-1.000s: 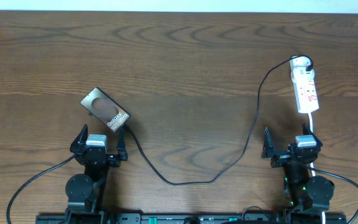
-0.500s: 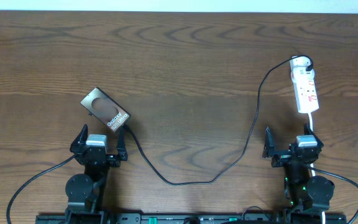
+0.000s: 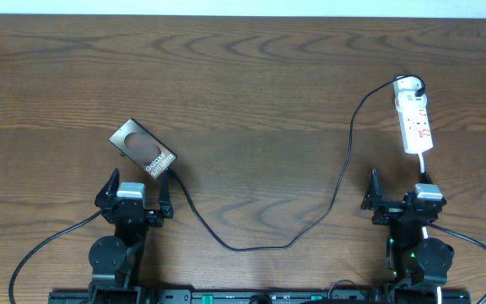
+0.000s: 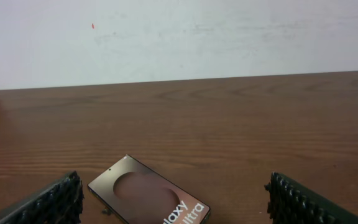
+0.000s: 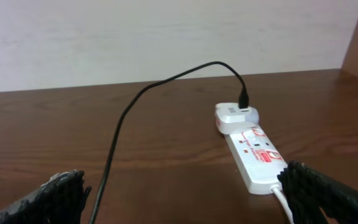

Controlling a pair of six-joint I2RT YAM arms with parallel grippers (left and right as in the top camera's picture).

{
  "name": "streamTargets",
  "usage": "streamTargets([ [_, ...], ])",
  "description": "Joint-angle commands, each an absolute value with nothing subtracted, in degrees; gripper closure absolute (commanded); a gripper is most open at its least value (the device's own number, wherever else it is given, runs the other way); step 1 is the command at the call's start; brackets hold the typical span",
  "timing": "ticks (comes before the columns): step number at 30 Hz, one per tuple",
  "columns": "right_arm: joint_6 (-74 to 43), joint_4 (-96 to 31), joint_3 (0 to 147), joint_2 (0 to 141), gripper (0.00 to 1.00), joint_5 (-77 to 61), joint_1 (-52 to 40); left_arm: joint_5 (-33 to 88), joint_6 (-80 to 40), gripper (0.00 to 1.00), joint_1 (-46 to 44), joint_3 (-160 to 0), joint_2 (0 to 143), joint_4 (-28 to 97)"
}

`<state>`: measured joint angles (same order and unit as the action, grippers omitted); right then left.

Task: Plug charger to phone and switch on socket

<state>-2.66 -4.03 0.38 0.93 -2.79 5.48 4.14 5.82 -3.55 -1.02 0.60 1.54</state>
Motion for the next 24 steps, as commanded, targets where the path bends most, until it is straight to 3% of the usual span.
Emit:
streamTargets([
  [1, -4.27, -4.54, 0.32, 0.27, 0.01, 0.14, 5.19, 5.30, 5.76, 0.09, -3.73, -0.25, 0.23, 3.79],
  [24, -4.23, -3.88, 0.32, 0.27, 0.01, 5.43, -1.21, 5.30, 5.76, 0.09, -3.73, -0.25, 0.23, 3.79],
])
